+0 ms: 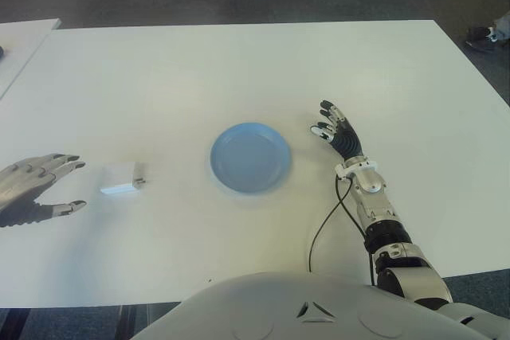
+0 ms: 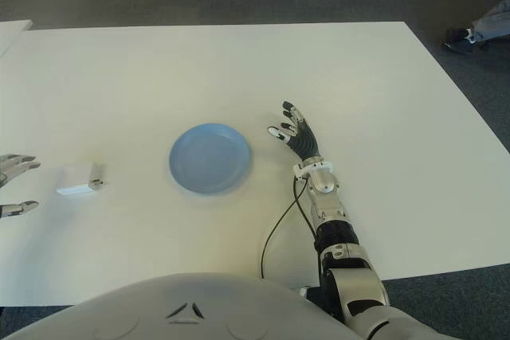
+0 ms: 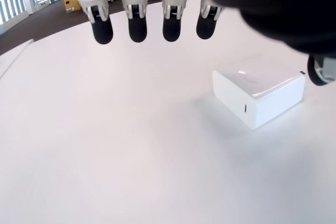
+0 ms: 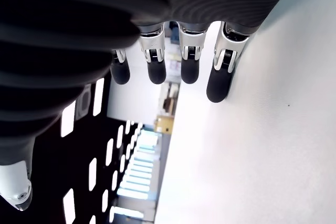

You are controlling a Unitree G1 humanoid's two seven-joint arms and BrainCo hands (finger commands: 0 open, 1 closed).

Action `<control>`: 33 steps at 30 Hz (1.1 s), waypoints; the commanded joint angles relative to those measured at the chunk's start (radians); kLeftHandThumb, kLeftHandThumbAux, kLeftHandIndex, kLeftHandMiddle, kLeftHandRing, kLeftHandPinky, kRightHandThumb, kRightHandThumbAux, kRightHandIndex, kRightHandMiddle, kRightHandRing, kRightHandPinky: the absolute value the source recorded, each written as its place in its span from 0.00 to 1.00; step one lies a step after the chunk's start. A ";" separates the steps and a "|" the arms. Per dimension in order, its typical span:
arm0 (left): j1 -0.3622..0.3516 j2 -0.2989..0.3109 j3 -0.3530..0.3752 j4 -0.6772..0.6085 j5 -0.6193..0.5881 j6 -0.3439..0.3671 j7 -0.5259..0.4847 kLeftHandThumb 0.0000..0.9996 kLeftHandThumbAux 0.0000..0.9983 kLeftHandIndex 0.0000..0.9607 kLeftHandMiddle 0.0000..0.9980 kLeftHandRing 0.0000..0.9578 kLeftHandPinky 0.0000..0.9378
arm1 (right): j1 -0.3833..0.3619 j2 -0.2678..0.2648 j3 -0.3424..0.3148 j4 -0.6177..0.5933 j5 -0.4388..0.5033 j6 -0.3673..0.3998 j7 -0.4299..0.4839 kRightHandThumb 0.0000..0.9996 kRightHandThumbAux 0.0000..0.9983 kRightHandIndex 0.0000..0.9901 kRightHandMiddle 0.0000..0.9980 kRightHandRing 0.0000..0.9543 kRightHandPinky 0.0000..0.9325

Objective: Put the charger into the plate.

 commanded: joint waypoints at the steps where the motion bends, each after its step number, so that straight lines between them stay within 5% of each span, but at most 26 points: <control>1: 0.008 0.010 -0.008 -0.012 0.018 0.000 0.016 0.58 0.16 0.00 0.00 0.00 0.00 | 0.018 0.003 0.006 0.026 -0.009 0.021 0.000 0.07 0.56 0.00 0.03 0.06 0.13; 9: 0.004 0.000 -0.030 -0.013 0.026 0.013 0.025 0.57 0.17 0.00 0.00 0.00 0.00 | 0.018 0.002 0.011 0.024 -0.012 0.025 -0.001 0.07 0.56 0.00 0.03 0.06 0.12; 21: -0.127 0.005 -0.202 0.085 0.101 0.086 0.075 0.57 0.25 0.00 0.00 0.00 0.00 | 0.021 0.007 0.016 0.011 -0.009 0.042 -0.003 0.06 0.56 0.00 0.03 0.06 0.12; 33: -0.324 0.019 -0.402 0.287 0.179 0.073 0.214 0.56 0.28 0.00 0.00 0.00 0.00 | 0.028 0.013 0.022 -0.012 -0.012 0.068 -0.009 0.06 0.54 0.00 0.03 0.05 0.11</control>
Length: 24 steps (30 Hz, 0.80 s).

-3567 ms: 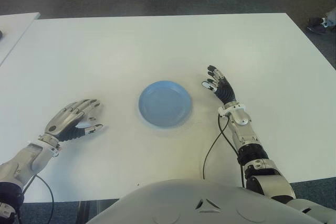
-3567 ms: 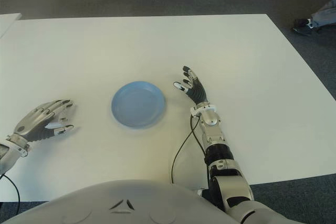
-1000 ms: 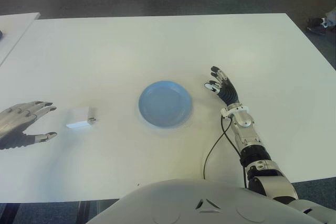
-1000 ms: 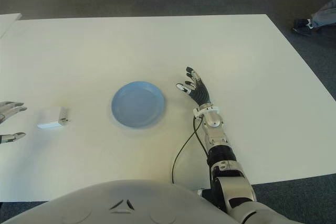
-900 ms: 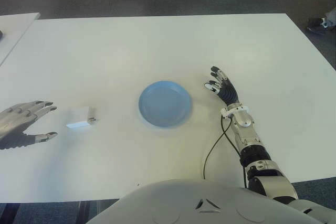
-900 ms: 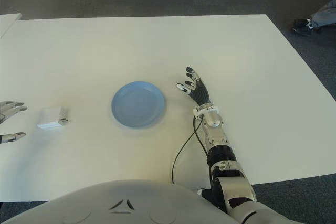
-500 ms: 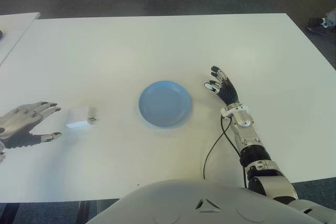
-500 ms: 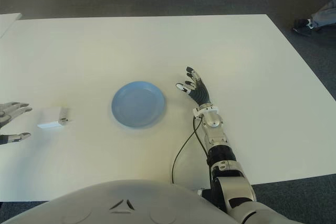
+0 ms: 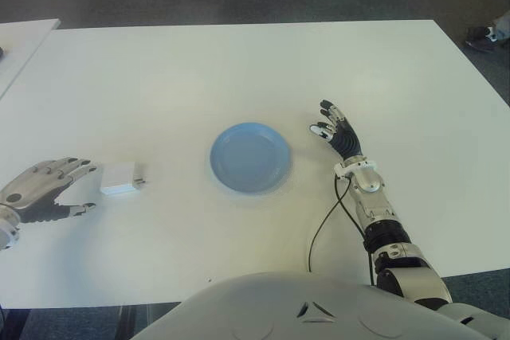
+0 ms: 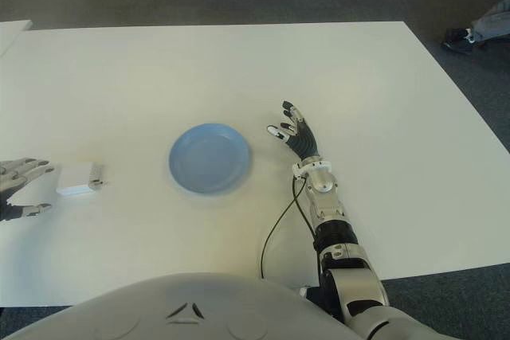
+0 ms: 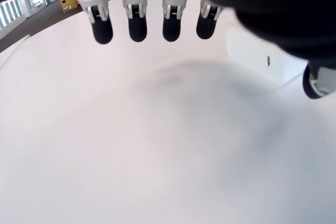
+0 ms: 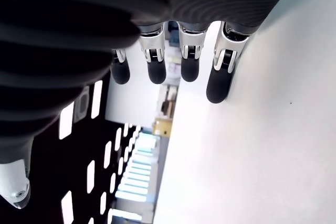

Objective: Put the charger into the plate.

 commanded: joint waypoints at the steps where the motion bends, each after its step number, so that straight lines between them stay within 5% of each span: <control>1: -0.080 0.014 -0.084 0.090 0.036 -0.017 0.054 0.56 0.28 0.00 0.00 0.00 0.00 | 0.026 0.009 0.010 0.007 -0.010 0.049 -0.002 0.06 0.54 0.00 0.03 0.05 0.11; 9: -0.166 0.016 -0.179 0.184 0.028 -0.046 0.095 0.54 0.32 0.00 0.00 0.00 0.00 | 0.028 0.011 0.014 -0.003 -0.013 0.061 -0.009 0.05 0.54 0.00 0.02 0.04 0.11; 24: -0.215 0.016 -0.246 0.218 -0.005 -0.047 0.102 0.52 0.39 0.00 0.00 0.00 0.00 | 0.027 0.015 0.018 -0.004 -0.012 0.068 -0.016 0.05 0.54 0.00 0.02 0.05 0.12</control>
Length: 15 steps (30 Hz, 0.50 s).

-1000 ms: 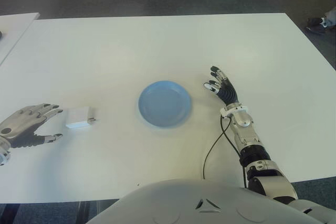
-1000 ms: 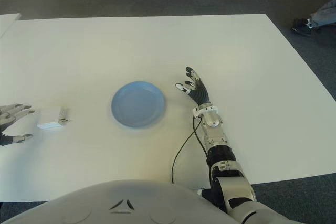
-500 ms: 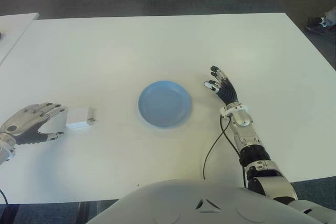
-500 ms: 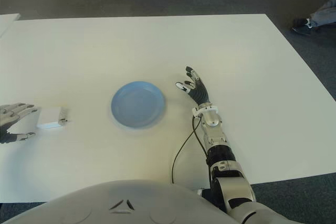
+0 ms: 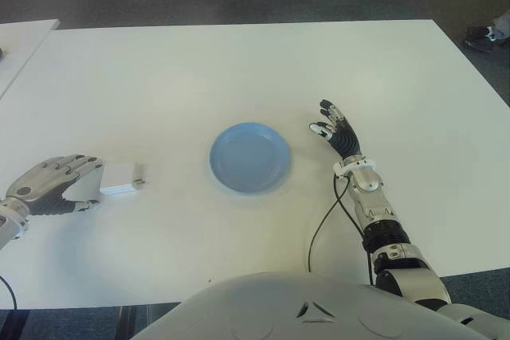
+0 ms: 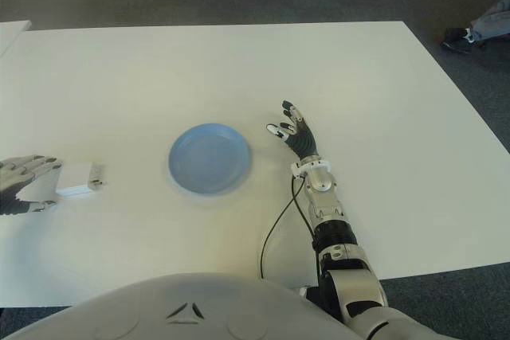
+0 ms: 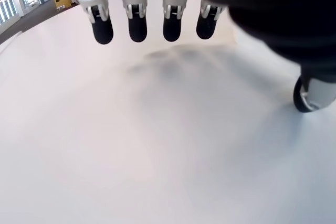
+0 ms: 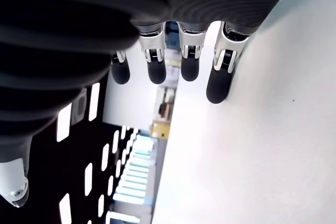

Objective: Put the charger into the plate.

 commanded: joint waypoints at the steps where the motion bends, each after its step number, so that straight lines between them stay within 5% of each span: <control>1: -0.013 0.002 -0.031 0.017 -0.005 0.000 0.012 0.51 0.39 0.00 0.00 0.00 0.00 | 0.023 0.010 0.008 0.022 -0.009 0.039 0.000 0.05 0.54 0.00 0.02 0.05 0.12; 15: -0.026 -0.009 -0.053 -0.054 -0.047 0.059 -0.065 0.53 0.42 0.00 0.00 0.00 0.00 | 0.014 0.017 0.010 0.042 -0.005 0.029 -0.005 0.05 0.57 0.00 0.03 0.05 0.12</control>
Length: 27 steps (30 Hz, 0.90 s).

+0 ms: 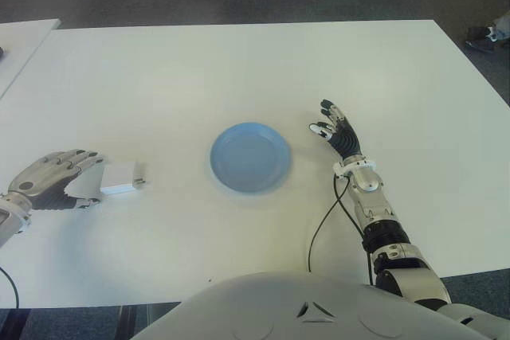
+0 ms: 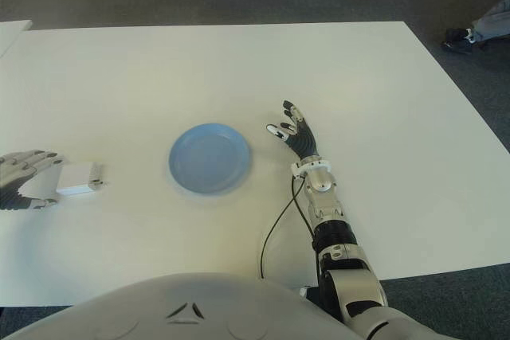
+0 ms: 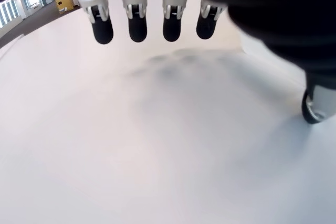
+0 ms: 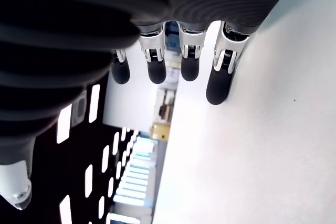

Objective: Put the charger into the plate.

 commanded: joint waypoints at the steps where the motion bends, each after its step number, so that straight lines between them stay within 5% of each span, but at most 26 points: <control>1: 0.010 -0.010 -0.015 -0.038 -0.024 0.019 -0.058 0.53 0.42 0.00 0.00 0.00 0.00 | 0.015 0.014 0.007 0.034 -0.006 0.024 0.004 0.05 0.57 0.00 0.03 0.05 0.12; 11: 0.025 -0.016 -0.010 -0.106 -0.063 0.079 -0.135 0.53 0.46 0.00 0.00 0.00 0.00 | 0.017 0.016 0.010 0.033 -0.010 0.018 -0.002 0.05 0.57 0.00 0.03 0.05 0.12; 19: 0.073 -0.029 0.029 -0.240 -0.124 0.198 -0.272 0.57 0.57 0.00 0.00 0.00 0.00 | 0.019 0.017 0.011 0.031 -0.007 0.019 0.000 0.06 0.57 0.00 0.03 0.06 0.12; 27: 0.058 -0.047 0.013 -0.234 -0.107 0.262 -0.302 0.58 0.61 0.00 0.00 0.00 0.00 | 0.023 0.019 0.013 0.019 -0.006 0.030 0.001 0.07 0.56 0.00 0.03 0.06 0.12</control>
